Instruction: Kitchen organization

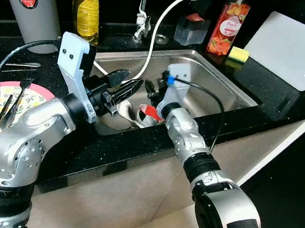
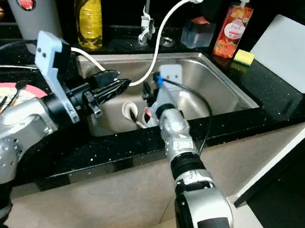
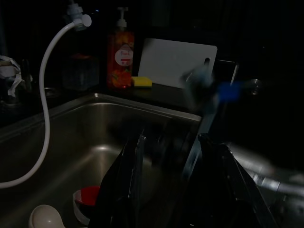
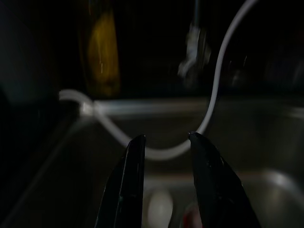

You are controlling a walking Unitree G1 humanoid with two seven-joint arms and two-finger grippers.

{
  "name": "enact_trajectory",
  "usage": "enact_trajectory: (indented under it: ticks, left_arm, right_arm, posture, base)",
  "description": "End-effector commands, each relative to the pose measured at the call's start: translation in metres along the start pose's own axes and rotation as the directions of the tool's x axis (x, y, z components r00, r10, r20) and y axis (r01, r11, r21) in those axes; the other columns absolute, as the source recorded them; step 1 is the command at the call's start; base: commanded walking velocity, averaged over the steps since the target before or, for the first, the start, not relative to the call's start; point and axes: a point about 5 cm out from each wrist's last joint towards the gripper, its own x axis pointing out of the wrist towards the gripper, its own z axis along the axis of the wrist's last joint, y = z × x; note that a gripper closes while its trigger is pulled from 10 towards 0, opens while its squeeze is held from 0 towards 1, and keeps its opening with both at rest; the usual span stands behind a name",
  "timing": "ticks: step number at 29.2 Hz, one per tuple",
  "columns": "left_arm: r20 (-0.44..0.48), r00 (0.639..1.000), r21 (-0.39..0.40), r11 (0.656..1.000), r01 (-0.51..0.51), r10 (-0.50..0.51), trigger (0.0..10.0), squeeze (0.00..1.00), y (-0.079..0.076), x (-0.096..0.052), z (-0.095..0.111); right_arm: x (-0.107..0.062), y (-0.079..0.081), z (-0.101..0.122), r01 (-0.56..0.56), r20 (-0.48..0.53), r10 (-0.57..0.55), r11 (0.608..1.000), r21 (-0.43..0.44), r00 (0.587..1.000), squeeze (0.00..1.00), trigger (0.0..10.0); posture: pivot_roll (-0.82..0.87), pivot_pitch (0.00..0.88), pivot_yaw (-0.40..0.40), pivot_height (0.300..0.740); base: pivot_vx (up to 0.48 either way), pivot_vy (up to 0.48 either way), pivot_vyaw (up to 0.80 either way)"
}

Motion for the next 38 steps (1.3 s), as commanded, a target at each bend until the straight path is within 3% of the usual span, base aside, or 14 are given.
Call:
enact_trajectory:
  ticks: [1, 6, 10, 16, 20, 22, 27, 29, 34, 38]
  left_arm:
    - [-0.013, 1.0, 0.014, 1.0, 0.003, -0.003, 10.0, 0.0, -0.001, 0.001, 0.0]
    - [-0.016, 0.997, 0.02, 0.997, -0.071, 0.071, 10.0, 0.0, 0.008, 0.003, -0.001]
    - [-0.023, 0.994, 0.026, 0.994, -0.108, 0.109, 10.0, 0.0, 0.013, 0.004, -0.002]
    - [-0.049, 0.976, 0.07, 0.976, -0.208, 0.211, 10.0, 0.0, 0.023, 0.004, -0.005]
    - [-0.029, 0.96, 0.04, 0.96, -0.278, 0.279, 10.0, 0.0, 0.026, 0.004, -0.005]
    - [-0.034, 0.943, 0.09, 0.94, -0.328, 0.332, 10.0, 0.0, 0.026, 0.007, -0.008]
    - [-0.031, 0.918, 0.126, 0.913, -0.388, 0.395, 10.0, 0.0, 0.024, 0.011, -0.015]
    - [-0.031, 0.918, 0.126, 0.913, -0.388, 0.395, 10.0, 0.0, 0.024, 0.011, -0.015]
    - [-0.049, 0.875, 0.214, 0.861, -0.462, 0.482, 10.0, 0.0, 0.027, 0.011, -0.02]
    - [-0.091, 0.845, 0.254, 0.833, -0.492, 0.527, 10.0, 0.0, 0.033, 0.007, -0.024]
  right_arm:
    - [0.002, -0.006, 0.024, 0.014, 0.104, -0.015, 1.0, 0.006, 0.994, 0.0, 10.0]
    - [-0.008, -0.009, 0.054, 0.003, 0.227, 0.0, 1.0, -0.009, 0.974, 0.0, 10.0]
    - [-0.014, -0.008, 0.058, -0.005, 0.241, 0.008, 1.0, -0.015, 0.971, 0.0, 10.0]
    - [-0.041, -0.009, 0.046, -0.012, 0.16, 0.02, 0.999, -0.049, 0.987, 0.0, 10.0]
    - [-0.056, -0.011, 0.045, -0.008, 0.113, 0.014, 0.999, -0.046, 0.994, 0.0, 10.0]
    - [-0.065, -0.013, 0.04, -0.017, 0.043, 0.019, 0.998, -0.06, 0.999, 0.0, 10.0]
    - [-0.078, -0.016, 0.029, -0.028, -0.085, 0.019, 0.993, -0.111, 0.996, 0.0, 10.0]
    - [-0.078, -0.016, 0.029, -0.028, -0.085, 0.019, 0.993, -0.111, 0.996, 0.0, 10.0]
    - [-0.084, -0.055, 0.031, 0.213, -0.11, -0.233, 0.962, -0.174, 0.966, 0.0, 10.0]
    - [-0.09, -0.067, 0.036, 0.285, -0.104, -0.307, 0.941, -0.18, 0.946, 0.0, 10.0]
  posture:
    - [-0.06, 0.126, -0.056, 0.74]
    - [-0.07, 0.124, -0.053, 0.74]
    - [-0.07, 0.124, -0.053, 0.74]
    - [-0.07, 0.122, -0.046, 0.74]
    - [-0.09, 0.122, -0.036, 0.74]
    - [-0.09, 0.12, -0.036, 0.74]
    - [-0.1, 0.12, -0.038, 0.74]
    - [-0.1, 0.12, -0.038, 0.74]
    - [-0.1, 0.123, -0.043, 0.74]
    - [-0.1, 0.13, -0.032, 0.74]
  base:
    - [0.0, 0.0, 0.0]
    - [0.0, 0.0, 0.0]
    - [0.0, 0.0, 0.0]
    - [0.0, 0.0, 0.0]
    - [0.0, 0.0, 0.0]
    - [0.0, 0.0, 0.0]
    - [0.0, 0.0, 0.0]
    - [0.0, 0.0, 0.0]
    - [0.0, 0.0, 0.0]
    - [0.0, 0.0, 0.0]
